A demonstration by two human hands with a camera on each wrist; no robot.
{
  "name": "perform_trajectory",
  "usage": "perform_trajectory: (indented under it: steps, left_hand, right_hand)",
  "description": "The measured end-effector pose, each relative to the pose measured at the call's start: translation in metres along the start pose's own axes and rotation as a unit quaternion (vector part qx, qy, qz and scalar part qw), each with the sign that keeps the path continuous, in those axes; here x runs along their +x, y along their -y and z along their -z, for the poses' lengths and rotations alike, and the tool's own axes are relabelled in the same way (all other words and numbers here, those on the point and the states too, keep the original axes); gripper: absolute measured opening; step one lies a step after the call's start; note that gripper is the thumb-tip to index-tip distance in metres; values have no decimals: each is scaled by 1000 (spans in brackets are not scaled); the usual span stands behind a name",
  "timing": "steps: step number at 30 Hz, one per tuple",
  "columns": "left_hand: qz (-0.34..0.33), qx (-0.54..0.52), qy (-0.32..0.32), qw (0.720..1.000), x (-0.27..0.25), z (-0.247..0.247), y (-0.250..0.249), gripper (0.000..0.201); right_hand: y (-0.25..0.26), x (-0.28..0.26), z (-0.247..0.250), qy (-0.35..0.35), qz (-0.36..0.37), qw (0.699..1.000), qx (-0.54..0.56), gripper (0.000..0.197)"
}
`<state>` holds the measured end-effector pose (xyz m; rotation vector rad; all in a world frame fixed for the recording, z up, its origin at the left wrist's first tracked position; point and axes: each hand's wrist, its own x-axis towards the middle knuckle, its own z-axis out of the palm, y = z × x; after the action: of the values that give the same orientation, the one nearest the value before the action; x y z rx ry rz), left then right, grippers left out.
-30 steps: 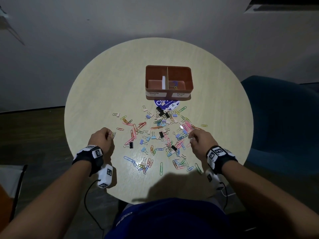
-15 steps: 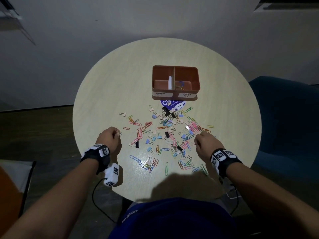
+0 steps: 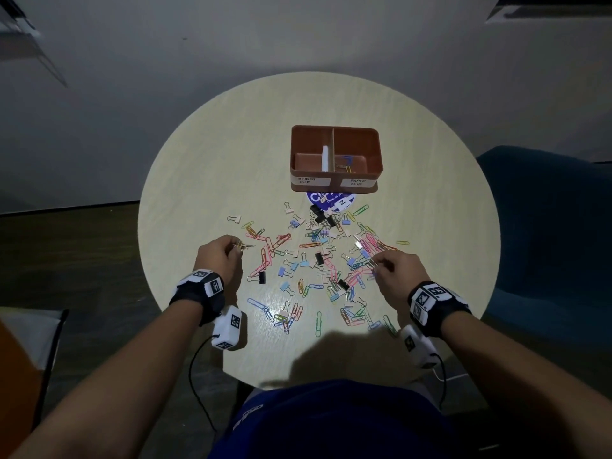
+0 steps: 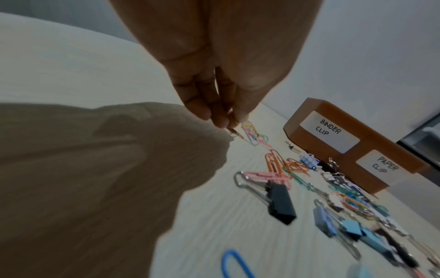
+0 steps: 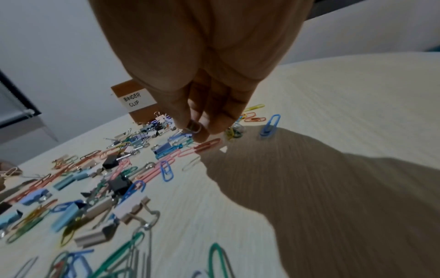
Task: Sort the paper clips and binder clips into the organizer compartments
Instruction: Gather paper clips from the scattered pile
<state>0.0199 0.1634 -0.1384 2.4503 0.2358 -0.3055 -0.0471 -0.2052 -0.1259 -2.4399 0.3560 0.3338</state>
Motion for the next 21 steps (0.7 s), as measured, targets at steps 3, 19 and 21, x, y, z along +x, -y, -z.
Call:
perform_trajectory:
  steps: [3, 19, 21]
  left_hand:
    - [2, 37, 5, 999, 15, 1, -2, 20]
    - [-53, 245, 65, 966, 20, -19, 4, 22]
    - [-45, 243, 72, 966, 19, -19, 2, 22]
  right_hand:
    - [0, 0, 3, 2, -17, 1000, 2, 18]
    - [-3, 0, 1, 40, -153, 954, 254, 14]
    - [-4, 3, -2, 60, -141, 953, 261, 13]
